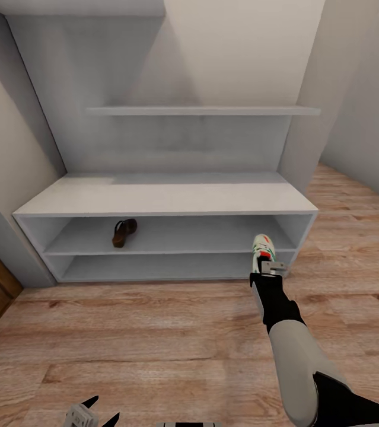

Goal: Pick up the two gym shoes and the two sandals from the corridor floor and place them onto the hallstand (shoe rack) in the corridor, making sure they are on the rack and not on the floor. Arrange them so the two gym shoes are next to each other and the two sandals are next to each other.

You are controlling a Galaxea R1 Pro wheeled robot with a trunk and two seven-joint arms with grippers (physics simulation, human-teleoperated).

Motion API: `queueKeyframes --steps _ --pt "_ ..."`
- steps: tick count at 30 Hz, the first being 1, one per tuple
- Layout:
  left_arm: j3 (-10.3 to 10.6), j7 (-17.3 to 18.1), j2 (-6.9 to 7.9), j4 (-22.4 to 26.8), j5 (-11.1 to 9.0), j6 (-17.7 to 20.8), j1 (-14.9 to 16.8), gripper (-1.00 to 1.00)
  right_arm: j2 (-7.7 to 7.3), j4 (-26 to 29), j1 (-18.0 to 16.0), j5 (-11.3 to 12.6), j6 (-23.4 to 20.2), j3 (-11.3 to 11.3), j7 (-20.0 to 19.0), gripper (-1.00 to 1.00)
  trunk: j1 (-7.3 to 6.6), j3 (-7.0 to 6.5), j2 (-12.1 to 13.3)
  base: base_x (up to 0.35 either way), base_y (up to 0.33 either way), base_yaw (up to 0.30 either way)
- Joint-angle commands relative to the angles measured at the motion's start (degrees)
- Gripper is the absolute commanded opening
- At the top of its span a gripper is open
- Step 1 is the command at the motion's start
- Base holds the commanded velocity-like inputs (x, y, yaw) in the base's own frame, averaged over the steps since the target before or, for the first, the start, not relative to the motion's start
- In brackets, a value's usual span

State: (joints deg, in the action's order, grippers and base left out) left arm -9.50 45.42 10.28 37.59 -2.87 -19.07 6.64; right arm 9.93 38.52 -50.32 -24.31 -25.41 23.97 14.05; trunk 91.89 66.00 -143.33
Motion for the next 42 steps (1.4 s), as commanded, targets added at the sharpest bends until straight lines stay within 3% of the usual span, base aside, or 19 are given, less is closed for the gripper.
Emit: queueKeyframes --steps 1,17,29,42 --pt "-0.08 0.37 0.00 -0.06 -0.29 0.00 0.03 1.00 0.07 0.04 -0.04 -0.38 -0.26 0.20 -0.07 -1.00 -0.01 0.05 -0.02 0.018 0.000 0.006" --pt "-0.01 0.37 0.00 -0.06 -0.29 0.00 0.03 1.00 0.07 -0.03 -0.04 -0.38 -0.26 0.20 -0.08 -1.00 -0.01 0.92 -0.02 0.003 0.000 0.140" --pt "0.01 0.37 0.00 -0.06 -0.29 0.00 0.03 1.00 0.07 0.06 -0.04 -0.38 -0.25 0.20 -0.03 -1.00 -0.01 1.27 -0.02 0.003 0.000 0.014" --pt "0.05 0.37 -0.05 -0.05 -0.29 0.00 0.03 1.00 0.07 0.06 -0.04 -0.40 -0.21 0.20 0.00 -1.00 -0.01 1.27 -0.02 0.271 0.000 0.000"
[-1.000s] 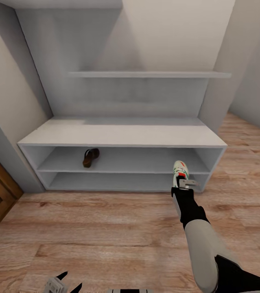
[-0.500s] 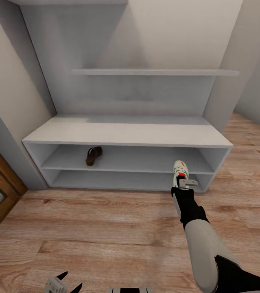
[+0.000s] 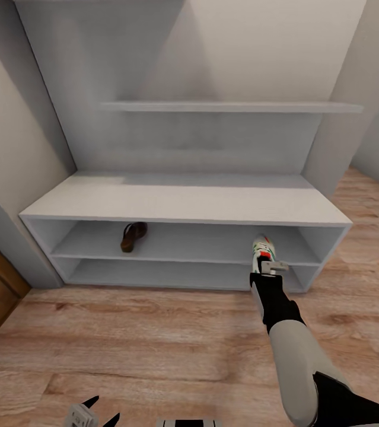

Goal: Pick up the two gym shoes and the two sandals from the corridor floor and place them onto the hallstand (shoe rack) in the corridor, making sure they are on the rack and not on the floor. Arrange them so the two gym shoes are next to each other and the two sandals are next to each other.

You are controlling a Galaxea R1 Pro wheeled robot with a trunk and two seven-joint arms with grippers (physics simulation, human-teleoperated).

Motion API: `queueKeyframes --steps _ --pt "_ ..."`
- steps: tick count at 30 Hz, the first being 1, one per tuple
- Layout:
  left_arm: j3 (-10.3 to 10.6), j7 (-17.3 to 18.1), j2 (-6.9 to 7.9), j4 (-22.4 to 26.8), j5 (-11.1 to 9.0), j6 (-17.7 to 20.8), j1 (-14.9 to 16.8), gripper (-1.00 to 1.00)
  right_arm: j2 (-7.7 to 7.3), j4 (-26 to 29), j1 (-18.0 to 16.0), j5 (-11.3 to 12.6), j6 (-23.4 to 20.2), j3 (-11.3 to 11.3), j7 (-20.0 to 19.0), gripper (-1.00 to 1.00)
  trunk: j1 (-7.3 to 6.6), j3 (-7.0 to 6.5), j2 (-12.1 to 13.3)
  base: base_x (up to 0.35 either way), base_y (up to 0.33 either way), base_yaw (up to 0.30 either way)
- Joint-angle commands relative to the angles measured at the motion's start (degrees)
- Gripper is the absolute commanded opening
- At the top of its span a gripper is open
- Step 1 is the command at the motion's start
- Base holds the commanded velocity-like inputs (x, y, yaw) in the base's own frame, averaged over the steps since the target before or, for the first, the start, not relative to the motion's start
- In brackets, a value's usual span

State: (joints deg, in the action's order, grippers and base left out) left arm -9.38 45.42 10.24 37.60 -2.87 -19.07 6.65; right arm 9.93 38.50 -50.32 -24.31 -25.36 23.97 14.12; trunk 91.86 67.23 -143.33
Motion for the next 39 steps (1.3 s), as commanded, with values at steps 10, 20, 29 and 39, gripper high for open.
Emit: queueKeyframes --steps 10,20,29,39 --pt "-0.04 0.37 0.00 -0.04 -0.29 0.00 0.03 1.00 0.07 0.08 -0.04 -0.44 -0.24 0.25 -0.06 -1.00 0.02 0.05 -0.02 0.096 0.000 0.000" --pt "0.05 0.37 -0.04 0.01 -0.29 0.00 0.03 1.00 0.07 0.08 -0.04 -0.40 -0.30 0.21 -0.06 -1.00 0.02 0.05 -0.02 0.184 0.000 0.000" --pt "0.06 0.37 -0.02 0.01 -0.29 0.00 0.03 1.00 0.07 0.12 -0.04 -0.45 -0.30 0.20 -0.06 -1.00 0.02 0.05 -0.02 0.064 0.000 0.000" --pt "0.06 0.37 -0.04 0.01 -0.27 0.00 0.03 1.00 0.07 0.25 -0.04 -0.47 -0.31 0.20 -0.06 -1.00 0.02 0.05 -0.02 0.084 -0.012 0.000"
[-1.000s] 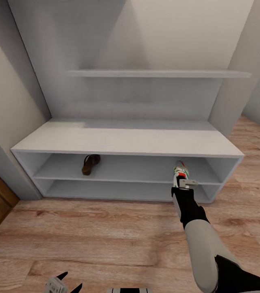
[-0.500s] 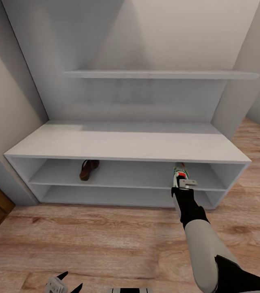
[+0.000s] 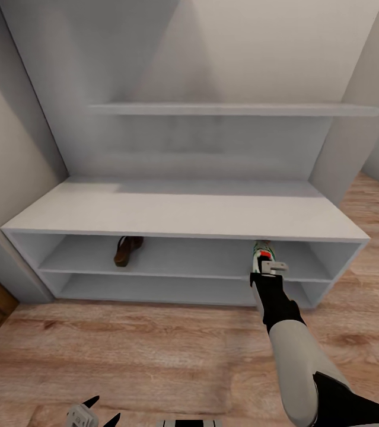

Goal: Pick up the two gym shoes and the two sandals from the corridor floor and place them onto the hallstand (shoe rack) in the corridor, making sure they are on the rack and not on the floor. Arrange them so the two gym shoes are next to each other and the two sandals are next to each other.

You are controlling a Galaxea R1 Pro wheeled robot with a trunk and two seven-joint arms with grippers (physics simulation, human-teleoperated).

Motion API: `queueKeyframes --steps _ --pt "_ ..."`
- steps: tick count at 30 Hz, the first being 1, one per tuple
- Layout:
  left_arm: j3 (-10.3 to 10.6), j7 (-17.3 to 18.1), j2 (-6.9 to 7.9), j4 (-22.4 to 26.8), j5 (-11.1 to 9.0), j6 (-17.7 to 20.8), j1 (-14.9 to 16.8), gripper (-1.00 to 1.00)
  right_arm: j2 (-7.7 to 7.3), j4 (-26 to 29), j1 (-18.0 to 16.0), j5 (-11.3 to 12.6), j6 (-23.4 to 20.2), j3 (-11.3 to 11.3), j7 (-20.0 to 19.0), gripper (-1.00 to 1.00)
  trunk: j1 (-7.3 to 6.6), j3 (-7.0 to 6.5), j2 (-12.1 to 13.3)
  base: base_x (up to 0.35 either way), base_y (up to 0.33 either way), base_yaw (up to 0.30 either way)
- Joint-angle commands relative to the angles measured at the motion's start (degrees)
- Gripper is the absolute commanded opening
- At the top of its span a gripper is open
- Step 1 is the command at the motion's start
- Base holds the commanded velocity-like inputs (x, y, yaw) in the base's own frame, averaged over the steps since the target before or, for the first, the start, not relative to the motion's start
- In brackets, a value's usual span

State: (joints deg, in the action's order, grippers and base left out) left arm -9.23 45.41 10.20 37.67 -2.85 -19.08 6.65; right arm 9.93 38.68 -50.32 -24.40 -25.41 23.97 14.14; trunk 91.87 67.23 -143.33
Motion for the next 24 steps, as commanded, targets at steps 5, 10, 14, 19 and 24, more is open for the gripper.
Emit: queueKeyframes --steps 5,10,14,19,24 --pt "-0.13 0.38 0.00 -0.05 -0.32 0.01 0.03 1.00 0.07 0.08 -0.04 -0.38 -0.26 0.20 -0.07 -1.00 0.01 0.05 -0.02 0.242 -0.104 0.000" --pt "-0.14 0.38 0.04 -0.05 -0.32 0.01 0.03 1.00 0.07 0.08 -0.04 -0.38 -0.26 0.20 -0.07 -1.00 0.01 0.05 -0.02 0.068 -0.029 0.000" --pt "-0.17 0.38 0.05 -0.05 -0.32 0.01 0.03 1.00 0.07 0.08 -0.04 -0.38 -0.25 0.20 -0.07 -1.00 0.01 0.05 -0.02 0.027 -0.010 0.000" --pt "-0.17 0.38 0.01 -0.05 -0.32 0.01 0.03 1.00 0.07 0.06 -0.04 -0.38 -0.25 0.20 -0.07 -1.00 0.01 0.05 -0.02 0.172 -0.092 0.000" --pt "-0.17 0.38 0.01 -0.05 -0.32 0.01 0.03 1.00 0.07 0.01 -0.04 -0.38 -0.26 0.20 -0.07 -1.00 0.01 0.05 -0.02 0.208 -0.122 0.000"
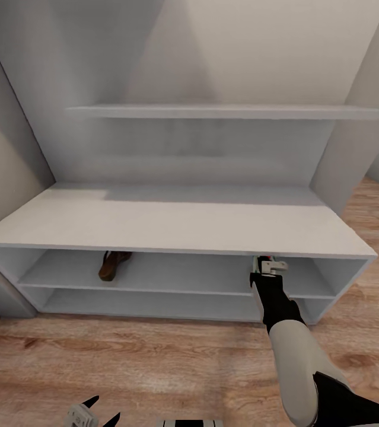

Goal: Pick up the two gym shoes and the two sandals from the corridor floor and place them onto the hallstand (shoe rack) in the corridor, making sure they are on the rack and not on the floor. Arrange them so the two gym shoes are next to each other and the two sandals are next to each other.

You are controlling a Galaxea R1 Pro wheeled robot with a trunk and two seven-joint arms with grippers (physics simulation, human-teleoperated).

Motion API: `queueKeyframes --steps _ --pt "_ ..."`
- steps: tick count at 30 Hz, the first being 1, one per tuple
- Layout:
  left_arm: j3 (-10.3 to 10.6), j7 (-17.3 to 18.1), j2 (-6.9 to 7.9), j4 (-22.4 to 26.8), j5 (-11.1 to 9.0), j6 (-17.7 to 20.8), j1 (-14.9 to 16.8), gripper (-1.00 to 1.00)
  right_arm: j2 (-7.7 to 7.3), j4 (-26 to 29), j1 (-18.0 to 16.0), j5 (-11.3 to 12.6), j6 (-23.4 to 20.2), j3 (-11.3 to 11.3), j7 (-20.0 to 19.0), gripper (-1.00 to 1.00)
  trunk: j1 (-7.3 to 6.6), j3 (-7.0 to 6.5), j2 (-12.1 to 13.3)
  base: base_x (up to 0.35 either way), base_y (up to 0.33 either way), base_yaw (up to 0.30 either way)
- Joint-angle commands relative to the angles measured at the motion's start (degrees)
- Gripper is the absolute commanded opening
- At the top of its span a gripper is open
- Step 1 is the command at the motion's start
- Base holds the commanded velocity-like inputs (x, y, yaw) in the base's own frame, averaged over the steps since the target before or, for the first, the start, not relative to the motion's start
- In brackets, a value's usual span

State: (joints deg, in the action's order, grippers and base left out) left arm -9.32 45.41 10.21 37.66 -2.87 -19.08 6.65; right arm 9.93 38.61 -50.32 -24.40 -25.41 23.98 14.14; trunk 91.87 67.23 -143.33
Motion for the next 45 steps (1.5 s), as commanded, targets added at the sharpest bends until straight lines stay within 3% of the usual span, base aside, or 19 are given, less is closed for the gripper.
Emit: queueKeyframes --steps 1,9,14,21,45 --pt "-0.11 0.38 0.01 -0.05 -0.29 0.01 0.03 1.00 0.06 0.10 -0.04 -0.39 -0.26 0.19 -0.07 -1.00 0.01 0.05 -0.02 0.101 -0.057 0.000" --pt "-0.24 0.38 0.04 -0.02 -0.29 0.15 0.03 1.00 0.06 0.09 -0.04 -0.39 -0.26 0.19 -0.07 -1.00 0.01 0.05 -0.02 0.026 -0.015 0.000" --pt "-0.38 0.34 0.03 -0.04 -0.28 0.33 0.03 1.00 0.06 0.06 -0.04 -0.39 -0.24 0.19 -0.07 -1.00 0.13 1.16 -0.08 0.001 0.000 0.000" --pt "-0.26 0.37 0.07 -0.05 -0.29 0.04 0.03 1.00 0.06 0.14 -0.04 -0.39 -0.17 0.22 -0.06 -1.00 0.13 1.56 -0.08 0.000 0.000 0.000" --pt "-0.26 0.38 0.07 -0.05 -0.29 0.10 0.03 1.00 0.06 0.15 -0.04 -0.39 -0.20 0.24 -0.05 -1.00 0.13 1.65 -0.08 0.062 0.000 0.000"
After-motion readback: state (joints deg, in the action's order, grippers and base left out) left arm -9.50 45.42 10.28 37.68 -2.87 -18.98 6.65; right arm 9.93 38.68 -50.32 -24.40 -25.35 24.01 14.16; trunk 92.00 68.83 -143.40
